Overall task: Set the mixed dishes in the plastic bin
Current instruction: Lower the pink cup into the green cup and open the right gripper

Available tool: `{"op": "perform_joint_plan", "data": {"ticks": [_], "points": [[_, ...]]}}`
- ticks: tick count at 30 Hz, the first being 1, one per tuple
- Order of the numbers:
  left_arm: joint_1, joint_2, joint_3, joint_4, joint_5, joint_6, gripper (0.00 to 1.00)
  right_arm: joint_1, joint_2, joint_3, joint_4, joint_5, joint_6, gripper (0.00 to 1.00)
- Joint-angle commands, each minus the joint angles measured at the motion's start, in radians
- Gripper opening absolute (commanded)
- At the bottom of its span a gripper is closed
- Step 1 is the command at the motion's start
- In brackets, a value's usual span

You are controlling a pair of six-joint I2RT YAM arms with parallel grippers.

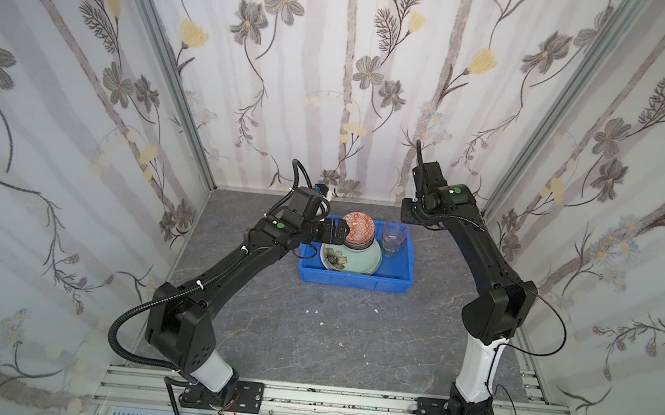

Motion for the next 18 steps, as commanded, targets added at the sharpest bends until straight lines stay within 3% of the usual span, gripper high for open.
{"op": "perform_joint_plan", "data": {"ticks": [1, 6, 12, 18], "points": [[0.002, -0.013, -0.007, 0.031, -0.016, 0.004, 1.00, 0.012, -0.056, -0.041, 0.008, 0.025, -0.004, 0.48], [0.002, -0.039, -0.023, 0.052, -0.035, 0.007, 1.00, 0.021, -0.152, -0.138, 0.035, 0.008, -0.002, 0.50], [0.002, -0.083, -0.065, 0.099, -0.059, 0.007, 1.00, 0.023, -0.318, -0.368, 0.142, -0.027, -0.006, 0.54], [0.003, -0.221, -0.242, 0.243, -0.088, 0.025, 1.00, 0.023, -0.550, -0.656, 0.301, -0.075, -0.013, 0.63]]}}
